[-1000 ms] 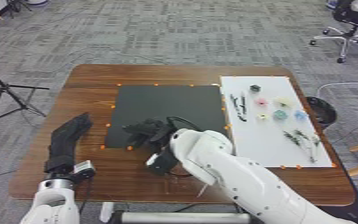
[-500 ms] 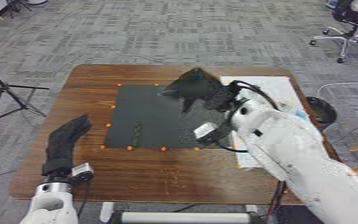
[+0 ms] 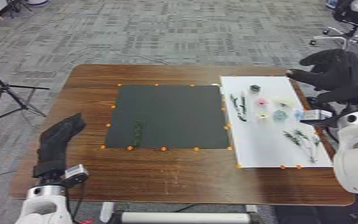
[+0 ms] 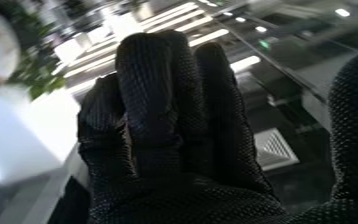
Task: Arrange flowers
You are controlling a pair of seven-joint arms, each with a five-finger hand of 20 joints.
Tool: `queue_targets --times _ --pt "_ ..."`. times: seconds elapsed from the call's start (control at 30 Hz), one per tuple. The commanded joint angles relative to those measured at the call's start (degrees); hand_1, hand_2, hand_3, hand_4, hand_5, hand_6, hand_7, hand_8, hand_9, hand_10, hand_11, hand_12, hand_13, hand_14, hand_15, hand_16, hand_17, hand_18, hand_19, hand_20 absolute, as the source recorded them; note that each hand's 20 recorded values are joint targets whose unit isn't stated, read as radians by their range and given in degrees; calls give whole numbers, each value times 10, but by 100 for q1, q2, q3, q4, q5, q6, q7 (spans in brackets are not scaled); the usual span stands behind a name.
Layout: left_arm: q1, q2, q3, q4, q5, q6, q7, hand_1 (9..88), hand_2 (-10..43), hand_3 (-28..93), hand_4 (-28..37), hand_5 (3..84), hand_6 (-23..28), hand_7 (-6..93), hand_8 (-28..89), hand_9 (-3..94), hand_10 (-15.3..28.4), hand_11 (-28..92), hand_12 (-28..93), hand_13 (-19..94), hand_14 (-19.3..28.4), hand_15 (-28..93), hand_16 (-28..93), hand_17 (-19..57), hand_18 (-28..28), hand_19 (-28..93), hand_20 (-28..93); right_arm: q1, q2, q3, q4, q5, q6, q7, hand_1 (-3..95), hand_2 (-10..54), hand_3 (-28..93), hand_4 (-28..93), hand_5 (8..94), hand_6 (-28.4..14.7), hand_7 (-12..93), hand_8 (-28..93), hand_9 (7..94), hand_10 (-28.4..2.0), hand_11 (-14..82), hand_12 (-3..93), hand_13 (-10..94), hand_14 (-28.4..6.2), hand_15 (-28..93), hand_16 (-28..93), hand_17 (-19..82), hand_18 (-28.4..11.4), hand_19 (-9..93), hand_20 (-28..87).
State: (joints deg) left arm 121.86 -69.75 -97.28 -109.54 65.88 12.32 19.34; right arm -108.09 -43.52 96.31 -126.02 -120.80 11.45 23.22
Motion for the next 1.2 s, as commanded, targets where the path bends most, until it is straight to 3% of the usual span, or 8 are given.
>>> queue_targets --times 0.03,0.23,0.53,0.73,0.93,1.2 --pt "84 -81 -6 -48 172 -131 6 244 32 723 -283 493 40 121 -71 471 138 196 118 385 169 196 29 40 141 145 169 -1134 -260 193 340 -459 -176 348 279 -95 568 -143 640 -72 132 -17 701 -176 252 279 738 -99 605 335 371 -247 816 571" --pt "129 -85 -52 -88 233 -212 -15 240 35 723 -283 492 41 120 -72 474 138 198 118 385 171 197 28 40 141 144 169 -1123 -319 172 683 -577 -404 567 283 -95 555 -135 613 -76 131 -11 693 -173 312 322 768 -87 651 352 432 -227 908 594" --pt "134 -102 -70 -100 276 -320 -81 236 37 723 -283 492 40 122 -71 475 139 199 117 386 172 201 26 40 141 143 168 -1263 -386 264 895 -686 -796 669 283 -95 550 -131 585 -65 138 -8 676 -176 303 329 768 -84 652 362 434 -230 915 589" --pt "177 -146 -82 -139 296 -314 -79 233 38 722 -283 491 39 122 -71 475 139 199 117 385 172 200 25 39 141 143 168 -1310 -422 124 904 -853 -1120 683 307 -95 545 -129 579 -67 138 -9 671 -173 302 333 770 -76 660 366 441 -225 918 586" --pt "207 -172 -76 -165 368 -403 -134 232 39 721 -283 489 39 121 -71 475 139 200 118 384 173 200 26 38 141 143 168 -1294 -430 -95 991 -1007 -1112 767 354 -95 554 -135 591 -70 155 -5 692 -155 347 346 798 -51 660 367 477 -210 929 584" --pt "174 -176 -62 -154 362 -420 -161 231 40 720 -283 488 38 121 -71 475 139 200 118 385 173 201 26 38 141 144 168 -1183 -449 -314 1057 -1057 -1007 897 449 -95 566 -153 597 -61 234 -10 725 -134 421 370 839 -31 665 370 536 -184 932 604"
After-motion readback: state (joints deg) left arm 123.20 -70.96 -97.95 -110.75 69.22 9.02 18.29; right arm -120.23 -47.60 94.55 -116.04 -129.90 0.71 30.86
